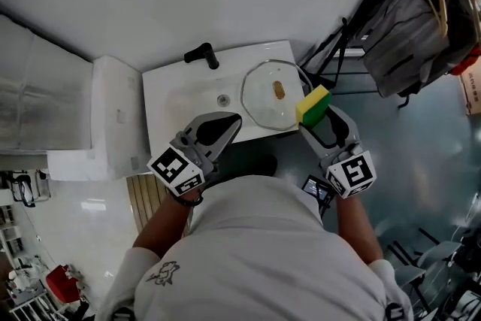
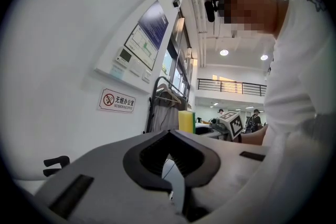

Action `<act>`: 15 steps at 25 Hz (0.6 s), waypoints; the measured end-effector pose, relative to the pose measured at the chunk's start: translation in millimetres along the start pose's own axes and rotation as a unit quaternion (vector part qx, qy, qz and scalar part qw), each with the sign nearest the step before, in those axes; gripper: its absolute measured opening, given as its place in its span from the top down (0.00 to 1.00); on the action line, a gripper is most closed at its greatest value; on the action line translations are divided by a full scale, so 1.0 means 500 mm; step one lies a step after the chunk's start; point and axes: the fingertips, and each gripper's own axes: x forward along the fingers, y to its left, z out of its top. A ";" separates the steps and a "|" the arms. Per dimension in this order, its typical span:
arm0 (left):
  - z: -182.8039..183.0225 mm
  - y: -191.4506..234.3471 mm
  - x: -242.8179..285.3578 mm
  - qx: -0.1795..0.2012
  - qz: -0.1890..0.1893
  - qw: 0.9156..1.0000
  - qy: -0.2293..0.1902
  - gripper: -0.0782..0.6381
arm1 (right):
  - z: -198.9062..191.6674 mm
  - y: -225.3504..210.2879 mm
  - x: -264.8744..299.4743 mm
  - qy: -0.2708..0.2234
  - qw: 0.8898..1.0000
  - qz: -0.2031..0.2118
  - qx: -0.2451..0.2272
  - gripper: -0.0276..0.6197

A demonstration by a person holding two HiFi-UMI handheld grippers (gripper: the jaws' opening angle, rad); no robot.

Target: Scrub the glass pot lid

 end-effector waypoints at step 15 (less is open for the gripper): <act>-0.011 -0.085 -0.348 -0.011 -0.051 0.998 -0.018 0.89 | 0.022 0.330 -0.065 0.002 0.997 -0.071 -0.008 0.51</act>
